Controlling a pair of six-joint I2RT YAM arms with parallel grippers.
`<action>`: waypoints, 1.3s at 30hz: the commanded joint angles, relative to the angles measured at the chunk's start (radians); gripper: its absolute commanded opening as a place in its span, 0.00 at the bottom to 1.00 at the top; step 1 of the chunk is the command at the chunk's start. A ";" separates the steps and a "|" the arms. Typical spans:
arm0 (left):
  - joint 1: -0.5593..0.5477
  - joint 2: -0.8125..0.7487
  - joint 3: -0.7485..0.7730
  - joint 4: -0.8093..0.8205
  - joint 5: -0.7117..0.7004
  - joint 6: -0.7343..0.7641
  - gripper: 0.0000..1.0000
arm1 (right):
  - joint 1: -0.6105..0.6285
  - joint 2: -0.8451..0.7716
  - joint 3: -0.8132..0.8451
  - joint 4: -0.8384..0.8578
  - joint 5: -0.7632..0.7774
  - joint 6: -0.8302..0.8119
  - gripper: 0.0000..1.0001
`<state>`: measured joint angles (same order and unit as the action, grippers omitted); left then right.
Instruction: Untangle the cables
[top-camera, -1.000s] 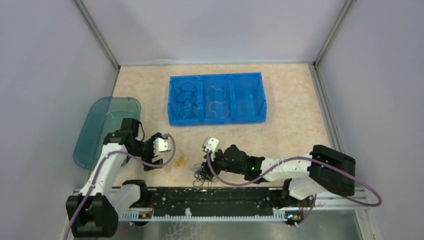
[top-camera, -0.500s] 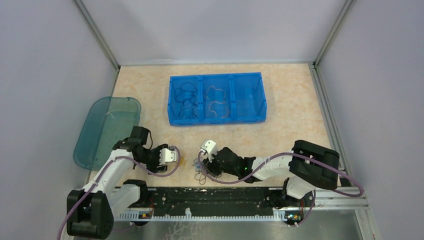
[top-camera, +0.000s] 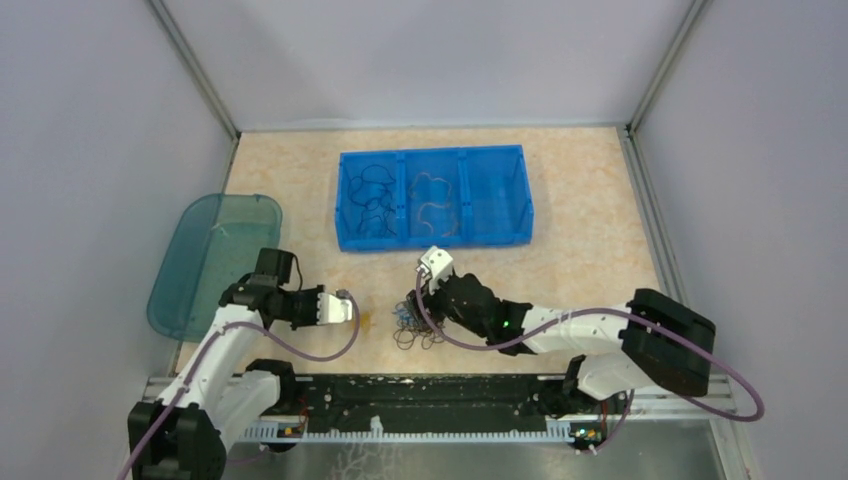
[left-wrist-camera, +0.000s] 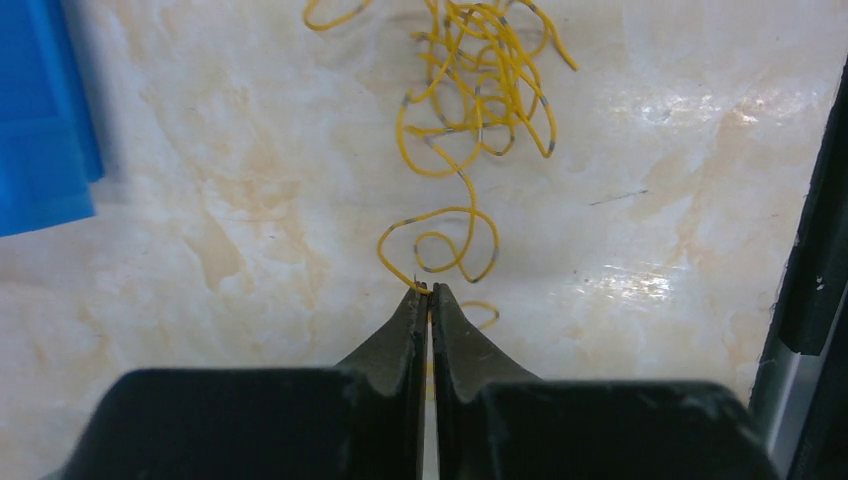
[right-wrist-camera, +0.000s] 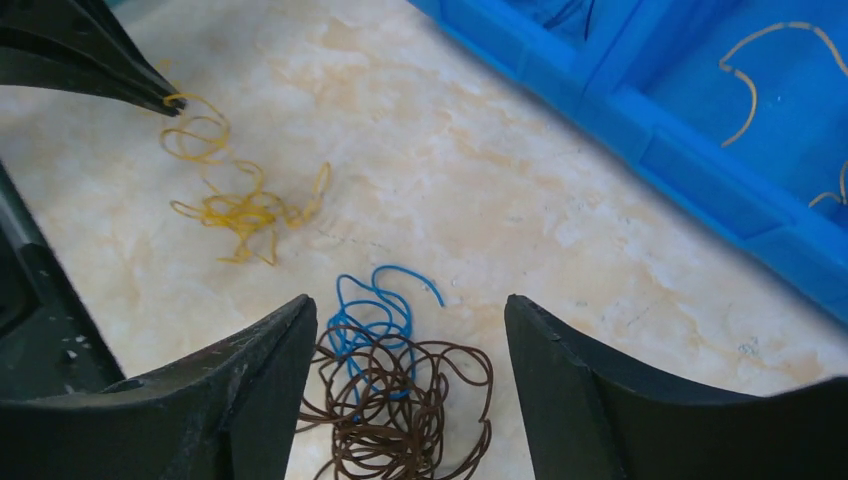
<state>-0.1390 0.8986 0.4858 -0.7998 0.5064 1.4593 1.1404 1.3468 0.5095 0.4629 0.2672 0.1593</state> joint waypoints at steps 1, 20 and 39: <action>-0.005 -0.021 0.079 -0.076 0.082 0.026 0.03 | -0.028 -0.101 0.036 0.043 -0.068 0.015 0.71; -0.007 -0.133 0.532 -0.104 0.434 -0.150 0.00 | -0.104 0.006 0.226 0.357 -0.505 0.039 0.78; -0.007 -0.126 0.703 -0.086 0.573 -0.320 0.00 | -0.105 0.291 0.437 0.445 -0.684 0.102 0.45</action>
<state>-0.1417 0.7696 1.1309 -0.9199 0.9936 1.2175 1.0431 1.6104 0.9184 0.7959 -0.3561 0.2028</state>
